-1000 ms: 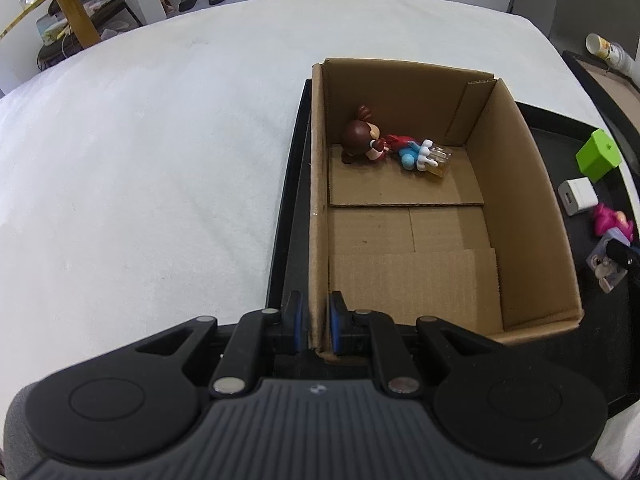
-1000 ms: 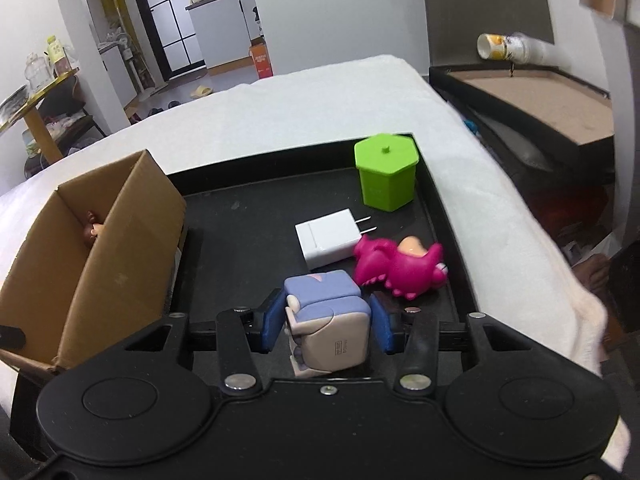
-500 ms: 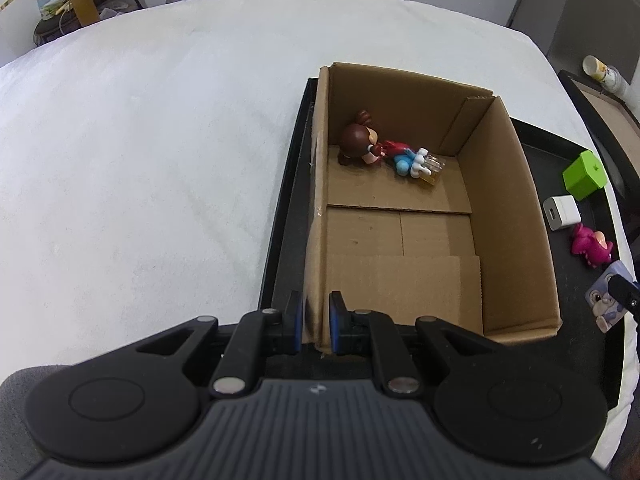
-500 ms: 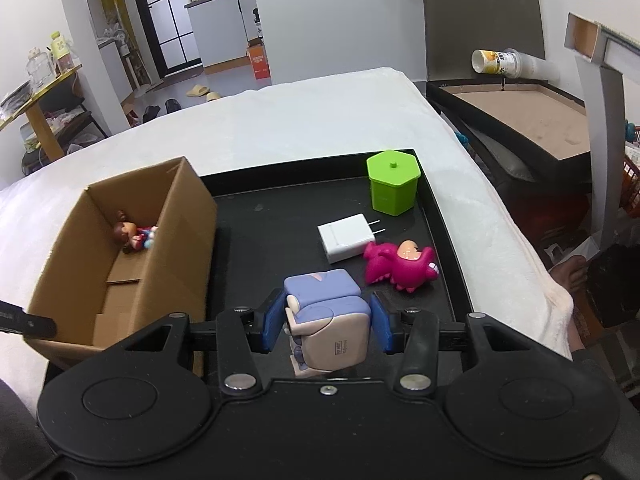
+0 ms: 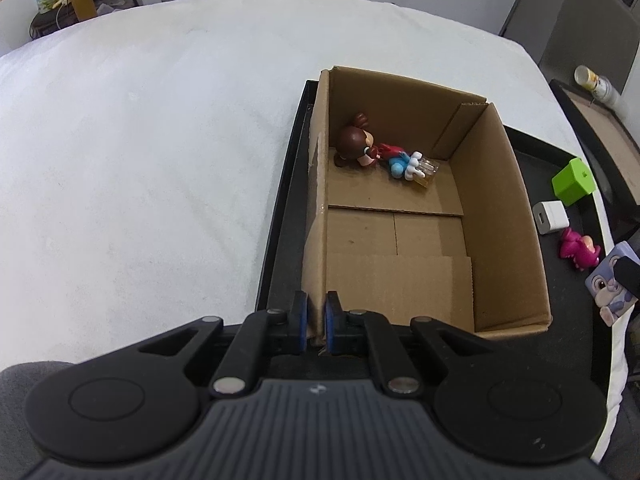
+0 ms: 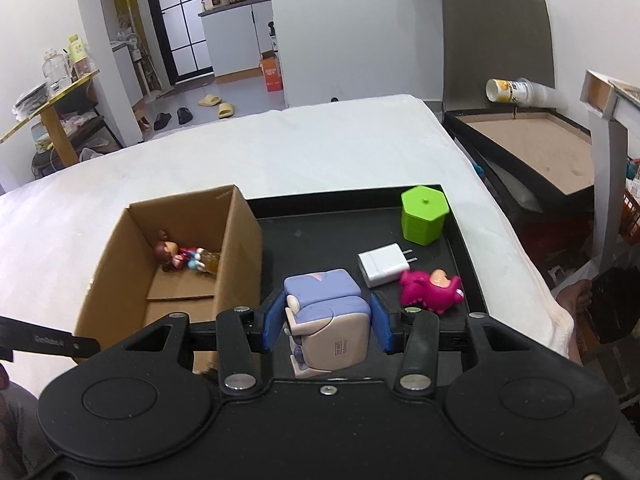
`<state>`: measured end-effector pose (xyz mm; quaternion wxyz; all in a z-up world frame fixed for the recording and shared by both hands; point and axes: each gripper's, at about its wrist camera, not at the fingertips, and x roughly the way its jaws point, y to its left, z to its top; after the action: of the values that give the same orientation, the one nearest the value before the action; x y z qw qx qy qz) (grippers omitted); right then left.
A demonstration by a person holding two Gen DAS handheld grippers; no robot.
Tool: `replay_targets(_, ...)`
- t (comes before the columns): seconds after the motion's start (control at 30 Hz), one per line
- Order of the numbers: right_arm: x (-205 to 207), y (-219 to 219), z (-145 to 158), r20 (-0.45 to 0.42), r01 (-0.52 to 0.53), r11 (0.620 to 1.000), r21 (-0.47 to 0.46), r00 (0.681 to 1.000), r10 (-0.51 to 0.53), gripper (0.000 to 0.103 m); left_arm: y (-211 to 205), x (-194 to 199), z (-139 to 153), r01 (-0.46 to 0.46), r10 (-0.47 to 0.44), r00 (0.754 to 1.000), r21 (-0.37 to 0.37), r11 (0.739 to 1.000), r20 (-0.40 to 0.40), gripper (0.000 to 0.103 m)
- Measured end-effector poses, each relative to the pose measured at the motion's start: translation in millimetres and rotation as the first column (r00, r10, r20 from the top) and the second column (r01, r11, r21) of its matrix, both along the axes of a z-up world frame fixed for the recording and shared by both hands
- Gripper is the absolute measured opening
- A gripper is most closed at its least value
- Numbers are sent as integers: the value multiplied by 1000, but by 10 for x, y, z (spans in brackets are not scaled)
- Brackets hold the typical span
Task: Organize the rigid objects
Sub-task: 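Lift and carry the lavender figure with the right gripper over the box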
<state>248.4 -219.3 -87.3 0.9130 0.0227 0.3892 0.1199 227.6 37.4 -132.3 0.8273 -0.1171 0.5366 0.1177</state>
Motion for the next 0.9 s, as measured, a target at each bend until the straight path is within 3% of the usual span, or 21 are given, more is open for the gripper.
replay_targets(0.47, -44, 465, 340, 72, -95, 995, -22, 993, 97, 45, 123, -130, -29, -1, 5, 998, -64, 998, 65, 9)
replay_targets(0.73, 48, 750, 371, 74, -140, 990, -15, 987, 141, 45, 205, -164, -23, -1, 9, 997, -104, 995, 74, 9)
replay_targets(0.9, 68, 947, 342, 66, -181, 983, -21, 981, 182, 45, 195, -173, 47, 5, 2, 996, -86, 996, 87, 10)
